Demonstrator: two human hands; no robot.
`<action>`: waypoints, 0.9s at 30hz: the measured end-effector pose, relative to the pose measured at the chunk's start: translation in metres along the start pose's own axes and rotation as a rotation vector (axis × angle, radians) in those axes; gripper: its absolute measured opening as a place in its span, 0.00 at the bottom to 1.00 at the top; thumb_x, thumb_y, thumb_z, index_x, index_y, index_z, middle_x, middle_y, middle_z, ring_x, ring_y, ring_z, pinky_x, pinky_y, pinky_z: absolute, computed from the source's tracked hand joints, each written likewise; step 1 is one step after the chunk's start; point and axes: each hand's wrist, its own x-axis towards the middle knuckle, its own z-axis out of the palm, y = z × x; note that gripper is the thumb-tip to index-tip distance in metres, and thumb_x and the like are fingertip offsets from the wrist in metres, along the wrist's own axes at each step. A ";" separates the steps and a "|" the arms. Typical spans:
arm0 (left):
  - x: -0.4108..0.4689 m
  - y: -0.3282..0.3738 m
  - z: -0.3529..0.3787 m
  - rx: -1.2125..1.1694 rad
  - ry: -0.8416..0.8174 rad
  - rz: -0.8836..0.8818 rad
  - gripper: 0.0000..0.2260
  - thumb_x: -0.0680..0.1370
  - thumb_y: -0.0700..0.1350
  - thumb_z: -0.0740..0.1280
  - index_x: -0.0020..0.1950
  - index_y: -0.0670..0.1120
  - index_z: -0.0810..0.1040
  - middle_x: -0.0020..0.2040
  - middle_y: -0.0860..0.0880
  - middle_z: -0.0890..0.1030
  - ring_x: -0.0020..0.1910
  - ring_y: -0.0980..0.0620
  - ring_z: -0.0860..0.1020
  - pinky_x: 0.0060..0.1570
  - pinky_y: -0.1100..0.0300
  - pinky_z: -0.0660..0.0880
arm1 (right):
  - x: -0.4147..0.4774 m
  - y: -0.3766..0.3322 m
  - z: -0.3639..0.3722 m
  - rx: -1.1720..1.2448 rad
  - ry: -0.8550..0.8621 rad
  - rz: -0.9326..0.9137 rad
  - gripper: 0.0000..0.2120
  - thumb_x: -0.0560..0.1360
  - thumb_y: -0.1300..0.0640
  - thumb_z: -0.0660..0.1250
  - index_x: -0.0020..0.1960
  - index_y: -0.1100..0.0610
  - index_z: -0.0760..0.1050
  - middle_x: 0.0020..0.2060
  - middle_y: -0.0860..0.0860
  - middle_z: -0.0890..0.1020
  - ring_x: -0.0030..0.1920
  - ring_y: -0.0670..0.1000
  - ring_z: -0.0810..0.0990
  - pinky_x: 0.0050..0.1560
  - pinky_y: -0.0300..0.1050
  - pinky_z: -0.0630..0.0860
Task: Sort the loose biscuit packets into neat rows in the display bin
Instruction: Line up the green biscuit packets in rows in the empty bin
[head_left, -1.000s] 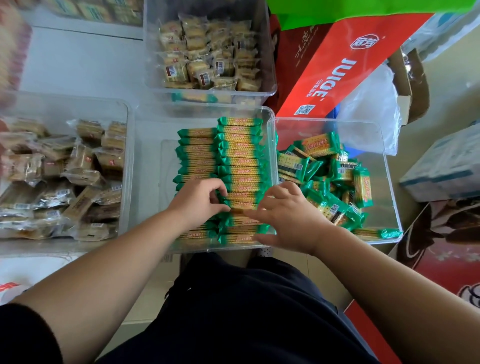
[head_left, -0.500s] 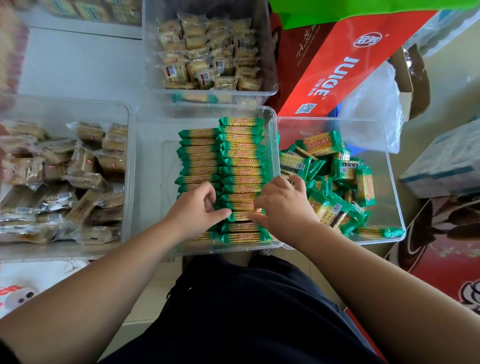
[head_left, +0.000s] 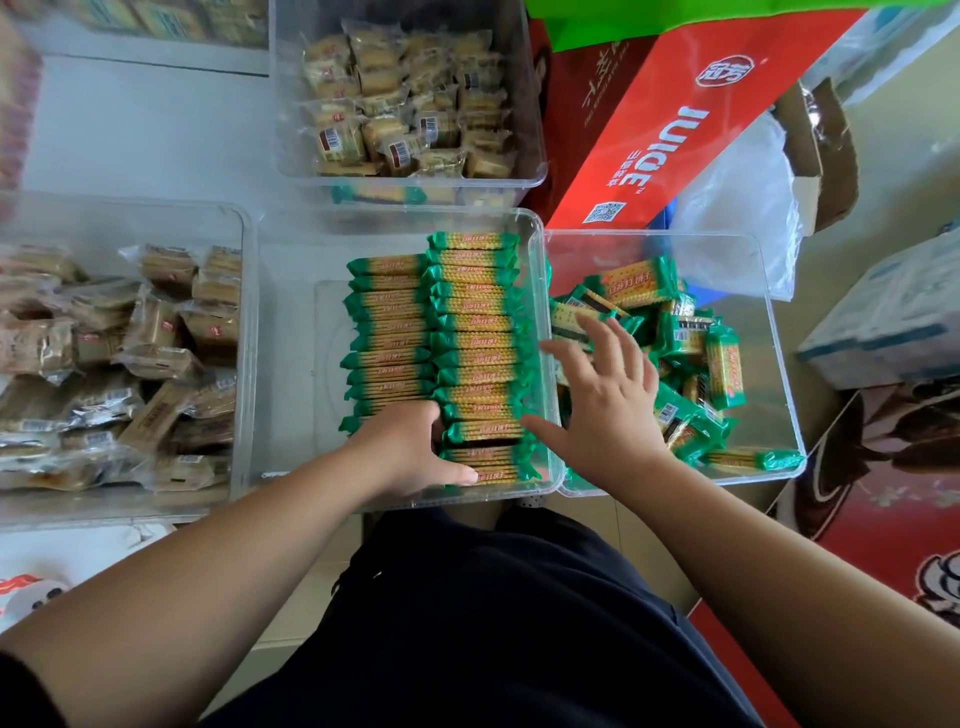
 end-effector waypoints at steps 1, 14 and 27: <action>-0.001 0.004 0.000 0.067 0.021 0.001 0.25 0.67 0.68 0.76 0.52 0.54 0.73 0.47 0.56 0.78 0.45 0.54 0.78 0.47 0.55 0.78 | 0.000 0.000 0.000 0.061 -0.045 0.104 0.43 0.68 0.33 0.73 0.77 0.45 0.60 0.79 0.54 0.57 0.79 0.60 0.51 0.75 0.66 0.55; 0.006 -0.001 0.005 -0.366 0.044 -0.090 0.14 0.74 0.57 0.76 0.48 0.48 0.82 0.44 0.50 0.87 0.34 0.47 0.85 0.45 0.46 0.84 | 0.014 0.000 0.016 0.078 -0.280 0.267 0.59 0.70 0.33 0.72 0.81 0.49 0.34 0.62 0.51 0.80 0.67 0.59 0.71 0.64 0.55 0.73; 0.012 -0.003 0.007 -0.485 0.039 -0.128 0.15 0.78 0.57 0.72 0.52 0.44 0.81 0.44 0.48 0.87 0.32 0.48 0.85 0.28 0.60 0.75 | 0.008 0.003 0.027 0.145 -0.399 0.246 0.61 0.63 0.28 0.74 0.82 0.45 0.41 0.69 0.49 0.76 0.67 0.58 0.74 0.59 0.55 0.78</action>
